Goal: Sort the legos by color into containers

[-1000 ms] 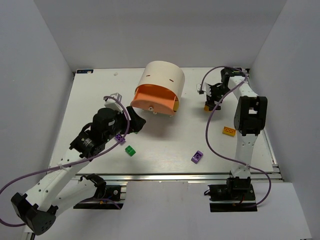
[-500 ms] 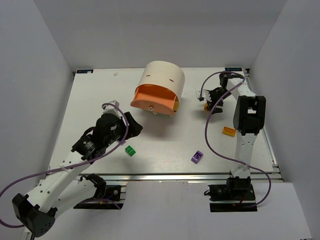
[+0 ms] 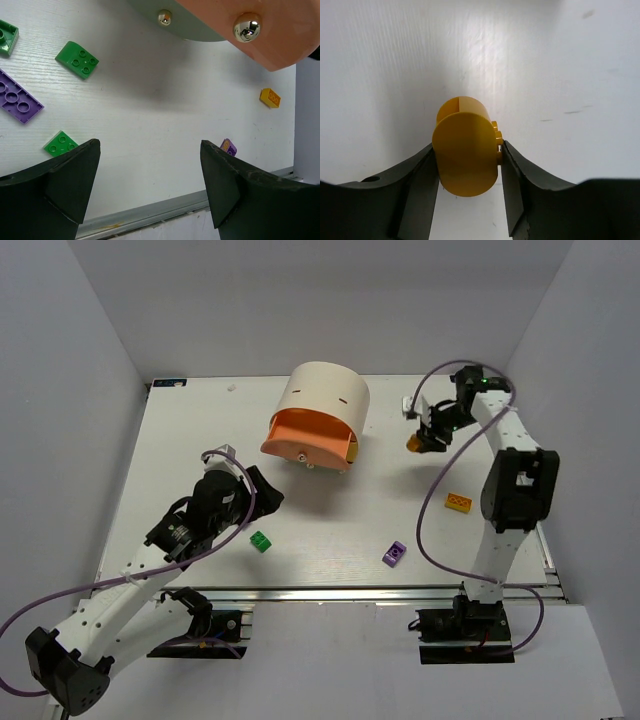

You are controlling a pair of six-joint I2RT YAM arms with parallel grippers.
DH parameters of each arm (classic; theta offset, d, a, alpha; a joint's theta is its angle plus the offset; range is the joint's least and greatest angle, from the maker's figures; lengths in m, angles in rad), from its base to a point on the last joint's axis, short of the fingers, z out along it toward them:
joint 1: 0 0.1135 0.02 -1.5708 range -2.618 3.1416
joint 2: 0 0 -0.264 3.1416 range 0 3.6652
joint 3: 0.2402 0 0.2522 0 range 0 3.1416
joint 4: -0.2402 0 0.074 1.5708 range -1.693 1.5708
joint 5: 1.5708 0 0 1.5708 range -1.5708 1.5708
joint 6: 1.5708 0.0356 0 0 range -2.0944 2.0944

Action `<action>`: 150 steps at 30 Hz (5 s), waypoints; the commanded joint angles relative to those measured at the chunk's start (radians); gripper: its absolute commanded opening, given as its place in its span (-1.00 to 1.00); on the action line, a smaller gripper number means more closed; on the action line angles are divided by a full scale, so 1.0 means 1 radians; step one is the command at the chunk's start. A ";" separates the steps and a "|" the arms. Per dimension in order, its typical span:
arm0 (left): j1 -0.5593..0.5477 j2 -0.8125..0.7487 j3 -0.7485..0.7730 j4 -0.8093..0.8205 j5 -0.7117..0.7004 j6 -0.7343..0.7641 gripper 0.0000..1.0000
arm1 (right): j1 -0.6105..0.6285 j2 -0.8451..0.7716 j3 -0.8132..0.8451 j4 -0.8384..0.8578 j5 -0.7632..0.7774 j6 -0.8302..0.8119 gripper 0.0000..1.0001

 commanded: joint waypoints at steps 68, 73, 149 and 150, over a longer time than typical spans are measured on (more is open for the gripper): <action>0.003 -0.035 -0.099 0.236 0.074 -0.007 0.79 | 0.040 -0.706 -0.747 0.315 0.404 0.753 0.78; 0.003 -0.041 -0.106 0.236 0.071 -0.017 0.80 | -0.052 -0.546 -0.662 0.347 0.406 0.679 0.78; 0.003 0.126 0.027 0.310 0.039 0.010 0.79 | 0.568 -0.207 0.280 0.404 -0.028 0.992 0.37; 0.003 0.146 0.038 0.311 0.038 0.021 0.78 | 0.568 -0.218 0.283 0.407 -0.025 0.997 0.38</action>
